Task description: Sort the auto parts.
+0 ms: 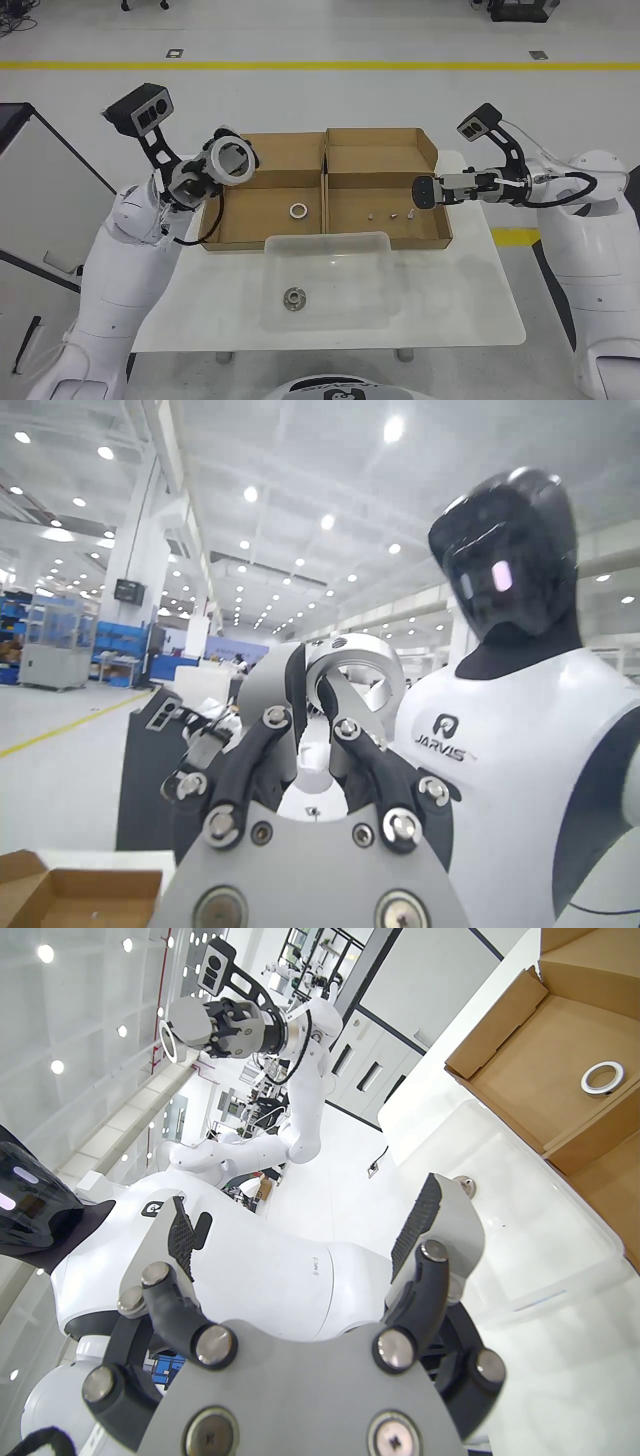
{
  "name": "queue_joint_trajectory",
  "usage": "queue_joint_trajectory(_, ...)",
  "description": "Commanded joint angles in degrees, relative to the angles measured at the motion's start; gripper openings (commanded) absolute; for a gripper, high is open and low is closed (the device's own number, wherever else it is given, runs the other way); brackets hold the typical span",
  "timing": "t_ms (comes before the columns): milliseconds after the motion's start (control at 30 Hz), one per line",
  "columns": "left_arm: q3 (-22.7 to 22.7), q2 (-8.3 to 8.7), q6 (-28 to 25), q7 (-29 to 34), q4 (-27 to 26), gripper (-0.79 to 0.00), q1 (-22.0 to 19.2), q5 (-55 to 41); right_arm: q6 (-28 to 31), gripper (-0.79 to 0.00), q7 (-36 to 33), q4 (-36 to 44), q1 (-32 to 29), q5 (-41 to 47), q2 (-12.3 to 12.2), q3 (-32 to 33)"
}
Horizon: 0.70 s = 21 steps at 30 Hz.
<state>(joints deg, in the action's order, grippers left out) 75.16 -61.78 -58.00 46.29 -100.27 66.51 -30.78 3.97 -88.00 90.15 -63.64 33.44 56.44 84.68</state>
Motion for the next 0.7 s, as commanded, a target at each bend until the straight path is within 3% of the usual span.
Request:
queue_joint_trajectory(0, 0.45, 0.06, 0.0, 0.0, -0.26, -0.785, 0.36, 3.11, 0.0, 0.0, 0.0, 0.0, 0.0, 0.0, 0.0, 0.0)
queue_joint_trajectory(133, 0.51, -0.17, 0.0, -0.01, -1.4, -0.785, 0.87, 1.77, 0.0, 0.0, 0.0, 0.0, 0.0, 0.0, 0.0, 0.0)
queue_joint_trajectory(467, -2.22, -1.02, 0.0, 0.01, -5.73, -0.785, 1.01, -17.79, 0.0, 0.0, 0.0, 0.0, 0.0, 0.0, 0.0, 0.0)
queue_joint_trajectory(667, -2.03, -0.56, 0.0, 0.02, -4.25, -0.785, 0.8, -13.98, 0.0, 0.0, 0.0, 0.0, 0.0, 0.0, 0.0, 0.0)
